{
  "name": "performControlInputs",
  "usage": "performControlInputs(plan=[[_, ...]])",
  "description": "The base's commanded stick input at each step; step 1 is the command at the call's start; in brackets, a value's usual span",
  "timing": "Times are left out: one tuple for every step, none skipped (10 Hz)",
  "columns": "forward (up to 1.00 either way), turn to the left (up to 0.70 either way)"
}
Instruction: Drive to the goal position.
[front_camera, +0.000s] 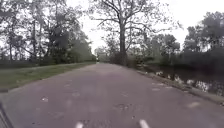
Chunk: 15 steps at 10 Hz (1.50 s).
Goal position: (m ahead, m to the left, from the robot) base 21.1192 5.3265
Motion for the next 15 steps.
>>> performControlInputs(plan=[[0.7,0.0],[0.7,0.0],[0.7,0.0],[0.7,0.0],[0.7,0.0],[0.7,0.0],[0.7,0.0],[0.7,0.0],[0.7,0.0],[0.7,0.0],[0.7,0.0],[0.7,0.0],[0.7,0.0],[0.7,0.0],[0.7,0.0]])
